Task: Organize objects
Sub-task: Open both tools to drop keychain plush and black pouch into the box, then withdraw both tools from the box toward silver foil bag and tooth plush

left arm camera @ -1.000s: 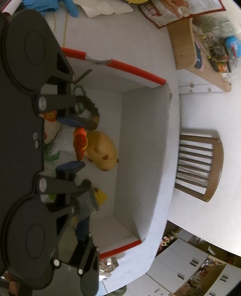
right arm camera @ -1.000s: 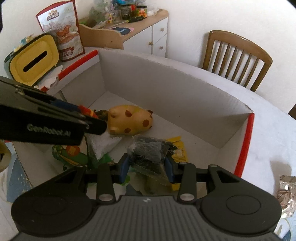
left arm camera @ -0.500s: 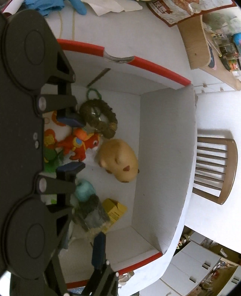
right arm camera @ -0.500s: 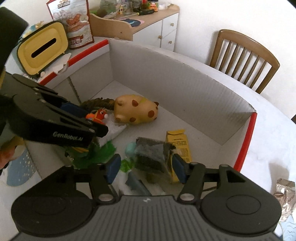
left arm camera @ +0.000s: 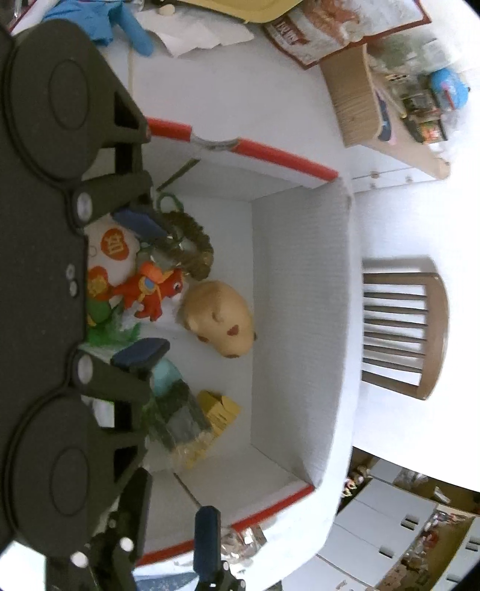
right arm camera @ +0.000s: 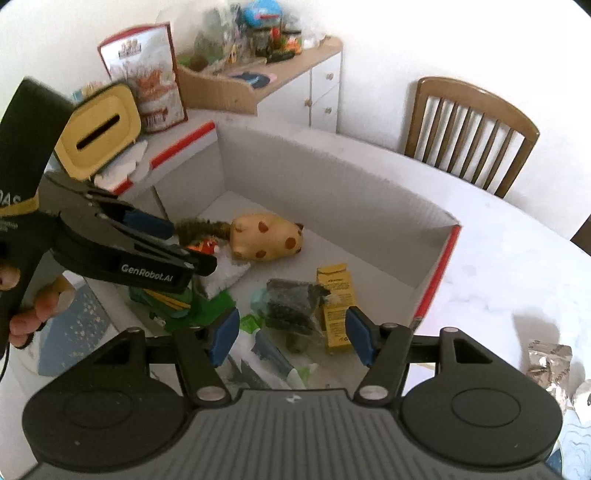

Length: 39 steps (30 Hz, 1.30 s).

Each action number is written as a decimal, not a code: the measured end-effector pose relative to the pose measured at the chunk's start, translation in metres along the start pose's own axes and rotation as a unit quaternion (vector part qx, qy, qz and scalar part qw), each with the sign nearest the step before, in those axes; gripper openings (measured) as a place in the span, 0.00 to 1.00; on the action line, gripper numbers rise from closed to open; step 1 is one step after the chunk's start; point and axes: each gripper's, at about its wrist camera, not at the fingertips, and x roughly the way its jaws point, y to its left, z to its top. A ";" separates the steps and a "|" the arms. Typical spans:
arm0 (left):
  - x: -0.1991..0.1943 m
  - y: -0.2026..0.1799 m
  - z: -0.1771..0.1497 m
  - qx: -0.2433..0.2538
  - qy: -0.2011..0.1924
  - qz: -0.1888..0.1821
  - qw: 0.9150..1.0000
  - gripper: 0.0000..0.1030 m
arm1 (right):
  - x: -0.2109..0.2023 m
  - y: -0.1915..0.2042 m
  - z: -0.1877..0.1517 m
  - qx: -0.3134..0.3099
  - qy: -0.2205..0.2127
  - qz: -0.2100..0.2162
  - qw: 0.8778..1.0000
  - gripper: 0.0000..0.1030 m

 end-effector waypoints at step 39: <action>-0.136 -0.111 -0.034 0.007 -0.129 0.002 0.992 0.99 | -0.158 -0.038 -0.075 0.071 -0.137 0.055 0.987 0.81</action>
